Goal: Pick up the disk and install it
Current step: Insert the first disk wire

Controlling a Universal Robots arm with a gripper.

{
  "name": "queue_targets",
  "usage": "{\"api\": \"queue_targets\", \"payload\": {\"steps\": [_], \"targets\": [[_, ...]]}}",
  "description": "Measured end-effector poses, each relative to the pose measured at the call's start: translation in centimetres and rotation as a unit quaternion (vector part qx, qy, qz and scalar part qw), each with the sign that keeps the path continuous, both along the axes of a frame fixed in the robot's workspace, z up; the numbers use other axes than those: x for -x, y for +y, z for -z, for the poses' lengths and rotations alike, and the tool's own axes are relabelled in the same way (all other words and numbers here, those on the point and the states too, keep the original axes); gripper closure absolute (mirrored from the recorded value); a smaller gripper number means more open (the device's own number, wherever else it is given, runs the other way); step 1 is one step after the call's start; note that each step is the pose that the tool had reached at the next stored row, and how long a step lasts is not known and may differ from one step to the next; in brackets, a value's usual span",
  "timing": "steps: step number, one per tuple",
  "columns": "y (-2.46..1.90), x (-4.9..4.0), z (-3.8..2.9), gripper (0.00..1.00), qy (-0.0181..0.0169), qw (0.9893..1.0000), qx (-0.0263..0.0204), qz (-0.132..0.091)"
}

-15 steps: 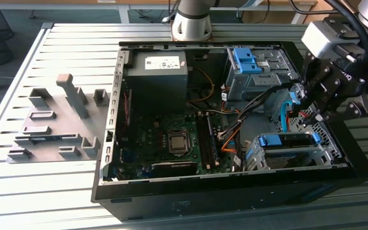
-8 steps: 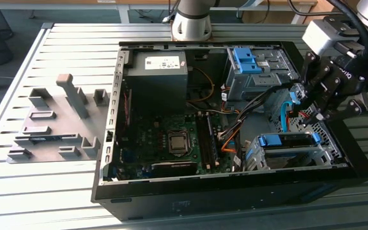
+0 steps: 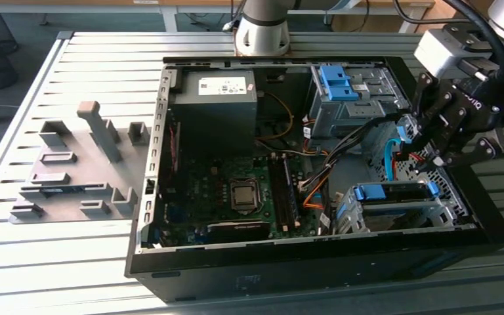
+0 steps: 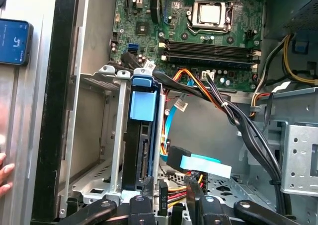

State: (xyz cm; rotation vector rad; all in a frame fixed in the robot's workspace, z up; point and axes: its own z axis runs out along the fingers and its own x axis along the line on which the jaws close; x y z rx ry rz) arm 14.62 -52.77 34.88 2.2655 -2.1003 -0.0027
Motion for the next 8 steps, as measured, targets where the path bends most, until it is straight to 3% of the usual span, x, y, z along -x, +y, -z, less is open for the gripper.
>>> {"api": "queue_targets", "payload": {"steps": [8], "targets": [[0.00, -0.01, 0.28, 0.60, 0.0000, 0.9999, 0.0004, -0.010]]}}
